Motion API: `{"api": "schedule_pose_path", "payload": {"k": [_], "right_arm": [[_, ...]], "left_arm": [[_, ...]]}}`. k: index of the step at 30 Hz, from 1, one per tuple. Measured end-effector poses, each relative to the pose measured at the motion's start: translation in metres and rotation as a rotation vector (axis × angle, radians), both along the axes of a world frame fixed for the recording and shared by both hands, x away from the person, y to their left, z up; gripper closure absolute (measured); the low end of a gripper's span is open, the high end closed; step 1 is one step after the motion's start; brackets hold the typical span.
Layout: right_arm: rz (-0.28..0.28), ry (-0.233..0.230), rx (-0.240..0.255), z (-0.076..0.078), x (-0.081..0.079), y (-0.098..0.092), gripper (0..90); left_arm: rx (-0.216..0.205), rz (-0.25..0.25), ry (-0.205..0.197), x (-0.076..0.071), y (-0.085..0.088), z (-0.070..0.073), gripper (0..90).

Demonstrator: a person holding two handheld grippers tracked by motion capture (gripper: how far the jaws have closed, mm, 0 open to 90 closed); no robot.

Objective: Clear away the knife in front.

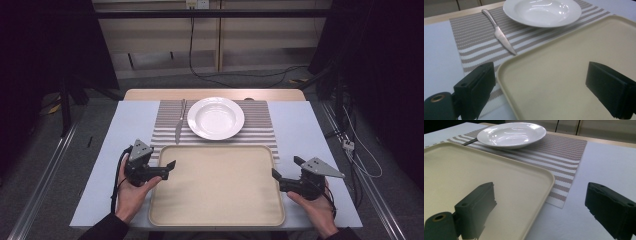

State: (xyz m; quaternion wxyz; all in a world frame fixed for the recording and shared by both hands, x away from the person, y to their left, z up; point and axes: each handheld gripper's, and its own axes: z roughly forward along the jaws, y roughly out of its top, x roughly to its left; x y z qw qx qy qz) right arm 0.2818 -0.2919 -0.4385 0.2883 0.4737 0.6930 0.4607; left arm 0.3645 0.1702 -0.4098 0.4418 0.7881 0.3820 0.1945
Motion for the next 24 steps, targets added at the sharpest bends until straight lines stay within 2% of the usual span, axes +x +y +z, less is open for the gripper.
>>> {"api": "schedule_pose_path", "payload": {"k": [6, 7, 8, 12, 13, 15, 19, 20, 24], "right_arm": [[0.008, 0.0, -0.007, 0.0, 0.0, 0.002, 8.8], [0.008, -0.001, -0.005, 0.0, 0.001, 0.002, 8.8], [0.007, -0.004, -0.008, 0.0, 0.001, 0.002, 8.8], [0.013, 0.004, -0.01, 0.0, 0.004, 0.004, 8.6], [0.016, 0.008, -0.008, -0.001, 0.004, 0.005, 8.7], [0.018, 0.009, -0.008, -0.001, 0.004, 0.004, 8.7], [0.013, 0.006, -0.009, 0.0, 0.003, 0.004, 8.5], [0.016, 0.008, -0.007, 0.0, 0.004, 0.004, 8.5], [0.023, 0.01, -0.013, -0.001, 0.004, 0.006, 8.5]], "left_arm": [[0.011, 0.016, -0.014, 0.021, -0.008, 0.005, 9.9], [0.011, 0.016, -0.014, 0.021, -0.008, 0.005, 9.8], [0.014, 0.012, -0.005, 0.028, -0.01, 0.006, 9.5], [0.023, 0.014, 0.008, 0.038, -0.014, 0.006, 9.5], [0.029, 0.02, 0.016, 0.045, -0.016, 0.007, 9.5], [0.026, 0.029, 0.005, 0.052, -0.017, 0.008, 10.0], [0.02, 0.032, 0.029, 0.068, -0.022, 0.009, 10.8], [0.034, 0.029, 0.032, 0.071, -0.023, 0.009, 11.5], [0.021, 0.049, 0.051, 0.083, -0.026, 0.009, 12.1]]}}
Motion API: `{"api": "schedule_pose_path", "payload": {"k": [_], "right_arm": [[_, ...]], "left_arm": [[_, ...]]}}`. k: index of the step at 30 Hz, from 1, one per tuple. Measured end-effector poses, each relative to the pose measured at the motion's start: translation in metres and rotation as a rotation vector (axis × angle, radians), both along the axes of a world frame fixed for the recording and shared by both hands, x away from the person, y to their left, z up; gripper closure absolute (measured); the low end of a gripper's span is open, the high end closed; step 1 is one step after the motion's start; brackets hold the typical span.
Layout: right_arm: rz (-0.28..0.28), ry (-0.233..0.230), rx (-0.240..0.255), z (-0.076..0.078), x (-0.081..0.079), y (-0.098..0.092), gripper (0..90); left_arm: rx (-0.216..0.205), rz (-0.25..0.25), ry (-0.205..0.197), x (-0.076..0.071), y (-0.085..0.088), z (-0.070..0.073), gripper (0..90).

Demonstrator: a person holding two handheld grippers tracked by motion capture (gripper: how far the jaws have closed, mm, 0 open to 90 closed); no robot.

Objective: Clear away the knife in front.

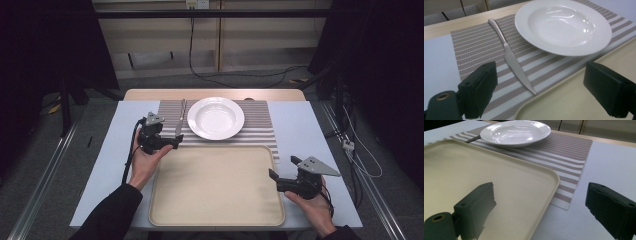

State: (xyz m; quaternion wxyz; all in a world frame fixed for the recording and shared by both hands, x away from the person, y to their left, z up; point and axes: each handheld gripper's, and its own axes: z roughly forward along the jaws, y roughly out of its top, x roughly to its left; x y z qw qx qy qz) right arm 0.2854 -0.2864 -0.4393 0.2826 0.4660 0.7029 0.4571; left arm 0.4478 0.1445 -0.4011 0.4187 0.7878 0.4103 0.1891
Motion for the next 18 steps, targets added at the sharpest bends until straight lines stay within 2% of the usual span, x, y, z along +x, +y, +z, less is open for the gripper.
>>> {"api": "schedule_pose_path", "payload": {"k": [3, 9, 14, 16, 18], "right_arm": [[-0.005, 0.004, 0.006, 0.0, 0.001, -0.001, 8.5], [-0.001, 0.009, 0.005, -0.001, 0.002, -0.001, 8.5], [-0.002, 0.015, 0.009, -0.002, 0.003, -0.001, 8.5], [0.0, 0.018, 0.007, -0.002, 0.004, -0.001, 8.4], [0.0, 0.023, 0.008, -0.002, 0.004, -0.001, 8.3]], "left_arm": [[0.006, 0.006, 0.01, 0.01, -0.001, 0.001, 12.2], [0.012, 0.026, -0.001, 0.03, -0.002, 0.003, 13.8], [0.03, 0.044, 0.02, 0.05, -0.004, 0.003, 13.5], [0.013, 0.051, 0.036, 0.059, -0.004, 0.002, 13.9], [0.018, 0.074, 0.048, 0.068, -0.005, -0.002, 14.4]]}}
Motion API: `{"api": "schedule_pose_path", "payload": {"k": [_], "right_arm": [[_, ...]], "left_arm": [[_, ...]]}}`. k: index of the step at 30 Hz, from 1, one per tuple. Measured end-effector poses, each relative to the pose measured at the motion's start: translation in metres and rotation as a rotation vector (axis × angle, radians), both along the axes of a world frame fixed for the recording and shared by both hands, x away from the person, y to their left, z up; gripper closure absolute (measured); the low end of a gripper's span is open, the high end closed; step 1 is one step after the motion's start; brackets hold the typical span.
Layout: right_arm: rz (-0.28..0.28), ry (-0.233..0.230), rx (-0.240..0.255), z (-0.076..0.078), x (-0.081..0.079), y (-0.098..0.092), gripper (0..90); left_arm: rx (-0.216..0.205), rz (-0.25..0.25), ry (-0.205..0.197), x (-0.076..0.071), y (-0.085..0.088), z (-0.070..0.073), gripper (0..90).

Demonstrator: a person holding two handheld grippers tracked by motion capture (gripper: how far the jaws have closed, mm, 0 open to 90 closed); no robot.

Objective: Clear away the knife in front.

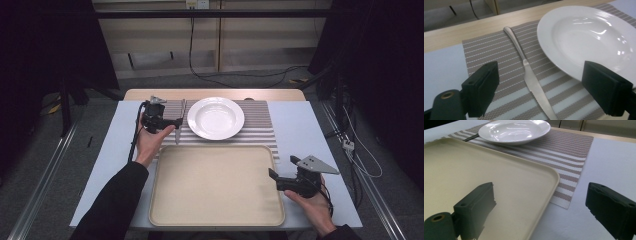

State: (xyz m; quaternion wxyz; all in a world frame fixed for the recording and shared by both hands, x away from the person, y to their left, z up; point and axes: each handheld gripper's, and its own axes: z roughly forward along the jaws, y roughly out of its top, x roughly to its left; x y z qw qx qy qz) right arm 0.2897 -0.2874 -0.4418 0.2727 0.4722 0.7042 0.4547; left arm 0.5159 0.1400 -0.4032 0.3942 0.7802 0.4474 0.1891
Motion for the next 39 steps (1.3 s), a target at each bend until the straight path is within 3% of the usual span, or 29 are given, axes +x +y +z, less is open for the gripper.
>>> {"api": "schedule_pose_path", "payload": {"k": [5, 15, 22, 25, 29, 30, 33, 35, 39], "right_arm": [[-0.001, -0.001, 0.0, 0.0, 0.0, -0.001, 8.3], [0.006, 0.004, -0.005, -0.001, 0.0, 0.001, 8.3], [0.003, 0.003, -0.001, 0.0, -0.001, 0.0, 8.3], [0.007, 0.006, 0.001, -0.001, 0.0, 0.0, 8.3], [0.011, 0.009, 0.002, -0.001, 0.001, 0.0, 8.2], [0.01, 0.008, 0.001, -0.001, 0.0, 0.0, 8.2], [0.01, 0.008, 0.003, -0.001, 0.0, 0.0, 8.2], [0.01, 0.008, 0.004, -0.001, 0.0, 0.0, 8.2], [0.012, 0.012, 0.006, -0.001, 0.0, 0.0, 8.2]], "left_arm": [[0.008, 0.009, 0.045, 0.018, -0.002, -0.011, 15.9], [0.055, 0.039, 0.034, 0.046, -0.013, -0.022, 24.5], [0.076, 0.052, 0.067, 0.064, -0.021, -0.029, 30.9], [0.102, 0.054, 0.085, 0.071, -0.024, -0.032, 36.3], [0.1, 0.067, 0.093, 0.077, -0.027, -0.034, 44.5], [0.08, 0.078, 0.122, 0.08, -0.028, -0.036, 47.9], [0.105, 0.086, 0.143, 0.083, -0.032, -0.043, 53.0], [0.096, 0.074, 0.173, 0.085, -0.034, -0.047, 56.0], [0.128, 0.068, 0.168, 0.088, -0.04, -0.051, 61.5]]}}
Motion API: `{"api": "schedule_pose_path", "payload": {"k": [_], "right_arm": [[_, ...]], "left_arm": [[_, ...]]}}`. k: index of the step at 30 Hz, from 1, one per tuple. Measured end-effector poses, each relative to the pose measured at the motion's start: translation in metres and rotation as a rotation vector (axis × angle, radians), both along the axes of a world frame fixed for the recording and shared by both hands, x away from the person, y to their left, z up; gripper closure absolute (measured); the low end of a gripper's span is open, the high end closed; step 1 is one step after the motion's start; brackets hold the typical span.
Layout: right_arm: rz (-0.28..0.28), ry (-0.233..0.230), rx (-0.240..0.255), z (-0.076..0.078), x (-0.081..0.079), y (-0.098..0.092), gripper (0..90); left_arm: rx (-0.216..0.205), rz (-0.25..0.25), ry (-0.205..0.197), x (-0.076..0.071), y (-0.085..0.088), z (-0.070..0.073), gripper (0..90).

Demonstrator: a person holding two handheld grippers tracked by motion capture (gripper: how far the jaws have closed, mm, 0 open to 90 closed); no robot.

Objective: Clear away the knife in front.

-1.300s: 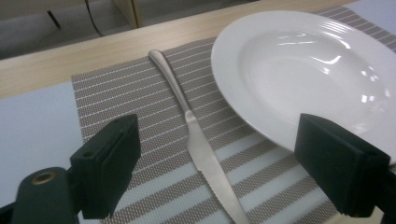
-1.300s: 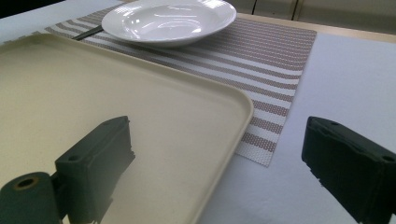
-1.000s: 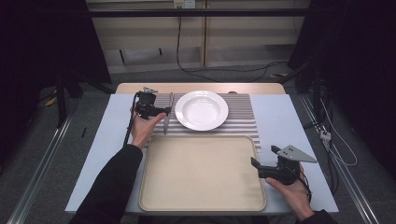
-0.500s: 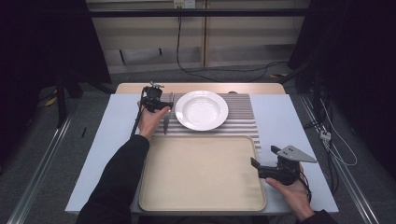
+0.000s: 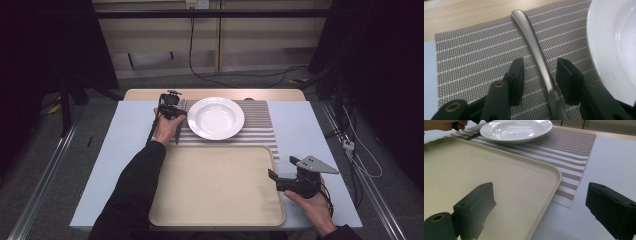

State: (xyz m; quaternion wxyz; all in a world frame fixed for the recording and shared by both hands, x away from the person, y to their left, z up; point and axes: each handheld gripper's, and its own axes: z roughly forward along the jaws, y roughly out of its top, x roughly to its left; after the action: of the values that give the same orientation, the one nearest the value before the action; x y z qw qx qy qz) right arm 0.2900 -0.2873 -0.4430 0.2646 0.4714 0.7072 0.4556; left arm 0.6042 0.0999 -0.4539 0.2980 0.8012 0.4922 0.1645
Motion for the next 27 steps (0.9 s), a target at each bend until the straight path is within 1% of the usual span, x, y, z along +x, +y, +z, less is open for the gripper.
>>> {"api": "schedule_pose_path", "payload": {"k": [1, 2, 4, 6, 8, 9, 10, 13, 14, 16, 17, 21, 23, 27], "right_arm": [[-0.001, 0.001, 0.002, 0.0, 0.0, 0.0, 8.2], [-0.001, 0.0, 0.0, 0.0, 0.0001, -0.0001, 8.2], [-0.003, 0.002, 0.001, 0.0, 0.0001, -0.0002, 8.2], [-0.003, 0.001, 0.0, -0.0001, 0.0002, -0.0003, 8.2], [-0.003, 0.002, 0.001, -0.0001, 0.0, -0.0003, 8.2], [-0.003, 0.002, 0.001, 0.0, 0.0001, -0.0003, 8.3], [-0.002, 0.001, 0.001, -0.0001, 0.0001, -0.0004, 8.2], [0.001, 0.001, 0.001, -0.0001, 0.0001, -0.0002, 8.3], [0.001, 0.001, 0.001, -0.0001, 0.0, -0.0001, 8.3], [0.002, 0.001, 0.0, -0.0002, 0.0, -0.0001, 8.3], [0.001, 0.001, -0.001, -0.0002, 0.0001, -0.0001, 8.3], [0.001, 0.004, -0.002, -0.0005, 0.0004, -0.0001, 8.3], [0.002, 0.006, -0.004, -0.0005, 0.0003, 0.0002, 8.5], [0.002, 0.006, -0.003, -0.0005, 0.0001, 0.0004, 8.6]], "left_arm": [[0.001, 0.006, -0.007, 0.0006, -0.0014, 0.0009, 63.3], [0.01, -0.001, -0.01, 0.0015, -0.0018, 0.0017, 65.3], [0.018, -0.003, 0.002, 0.004, -0.0034, 0.0004, 66.5], [0.012, 0.005, 0.009, 0.0049, -0.0038, 0.0007, 68.3], [0.009, 0.002, 0.014, 0.0048, -0.0057, 0.0011, 72.8], [0.023, 0.003, 0.016, 0.0046, -0.0069, 0.0018, 74.1], [0.026, 0.002, 0.023, 0.005, -0.0073, 0.0024, 74.3], [0.007, 0.006, 0.045, 0.0062, -0.0046, 0.0032, 75.7], [0.006, -0.002, 0.05, 0.0061, -0.0039, 0.0035, 75.7], [0.023, -0.01, 0.045, 0.0051, -0.0048, 0.0037, 75.5], [0.031, -0.011, 0.051, 0.0047, -0.0051, 0.0045, 75.5], [0.02, -0.016, 0.077, 0.0053, -0.0032, 0.0058, 76.0], [0.046, -0.03, 0.083, 0.0051, -0.0047, 0.0073, 77.3], [0.055, -0.046, 0.085, 0.0047, -0.0053, 0.008, 79.6]]}}
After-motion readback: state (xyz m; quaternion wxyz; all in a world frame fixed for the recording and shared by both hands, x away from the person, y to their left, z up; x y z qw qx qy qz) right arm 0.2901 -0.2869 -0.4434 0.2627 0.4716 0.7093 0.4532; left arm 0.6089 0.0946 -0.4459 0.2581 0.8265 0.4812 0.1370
